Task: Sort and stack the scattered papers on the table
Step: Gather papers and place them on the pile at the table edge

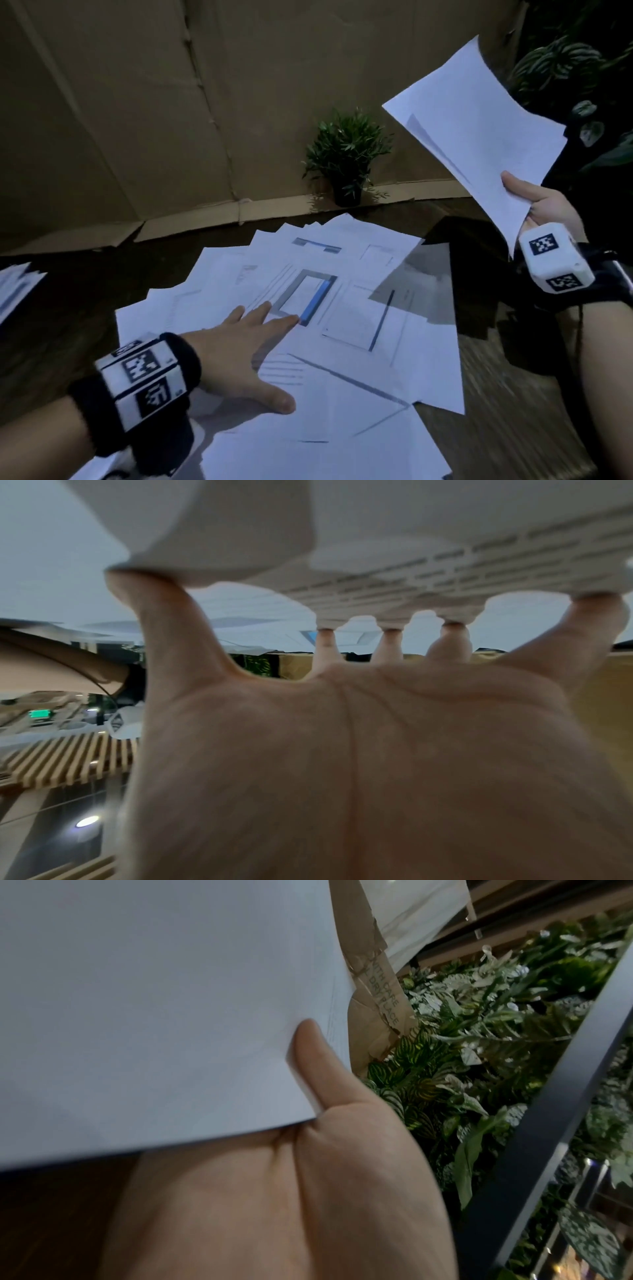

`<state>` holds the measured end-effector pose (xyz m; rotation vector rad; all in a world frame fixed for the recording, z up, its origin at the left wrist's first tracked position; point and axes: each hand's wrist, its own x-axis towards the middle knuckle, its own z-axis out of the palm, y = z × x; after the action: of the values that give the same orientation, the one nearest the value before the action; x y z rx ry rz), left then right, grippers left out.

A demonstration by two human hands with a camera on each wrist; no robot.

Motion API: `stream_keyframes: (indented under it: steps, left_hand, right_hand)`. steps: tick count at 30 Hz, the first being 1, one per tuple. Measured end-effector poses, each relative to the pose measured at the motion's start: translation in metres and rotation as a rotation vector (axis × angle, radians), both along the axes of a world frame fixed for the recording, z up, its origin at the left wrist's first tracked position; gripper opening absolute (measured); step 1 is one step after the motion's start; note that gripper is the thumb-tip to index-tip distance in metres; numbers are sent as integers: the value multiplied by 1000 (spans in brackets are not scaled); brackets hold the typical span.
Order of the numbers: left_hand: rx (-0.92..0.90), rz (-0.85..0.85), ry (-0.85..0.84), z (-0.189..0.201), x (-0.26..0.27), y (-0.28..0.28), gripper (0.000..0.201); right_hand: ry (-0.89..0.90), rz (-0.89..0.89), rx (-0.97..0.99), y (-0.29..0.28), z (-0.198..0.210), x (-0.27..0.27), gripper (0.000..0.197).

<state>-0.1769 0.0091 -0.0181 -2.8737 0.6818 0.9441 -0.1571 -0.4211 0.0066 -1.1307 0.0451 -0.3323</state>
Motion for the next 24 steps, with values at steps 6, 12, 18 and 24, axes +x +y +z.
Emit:
stream_keyframes:
  steps: [6,12,18,24]
  left_hand:
    - [45,157,-12,4,3,63,118]
    - [-283,281,-167,22,-3,98,89]
    - [-369,671,-267,30,-15,161,67]
    - [-238,668,-137,24,-28,177,112]
  right_hand:
    - [114,209,-60,20,-7,10,59]
    - [293,231,-361,54,-12,19,76]
    - [349,320,-372,93,-13,12,37]
    - [350,358,-384,100,-17,12,43]
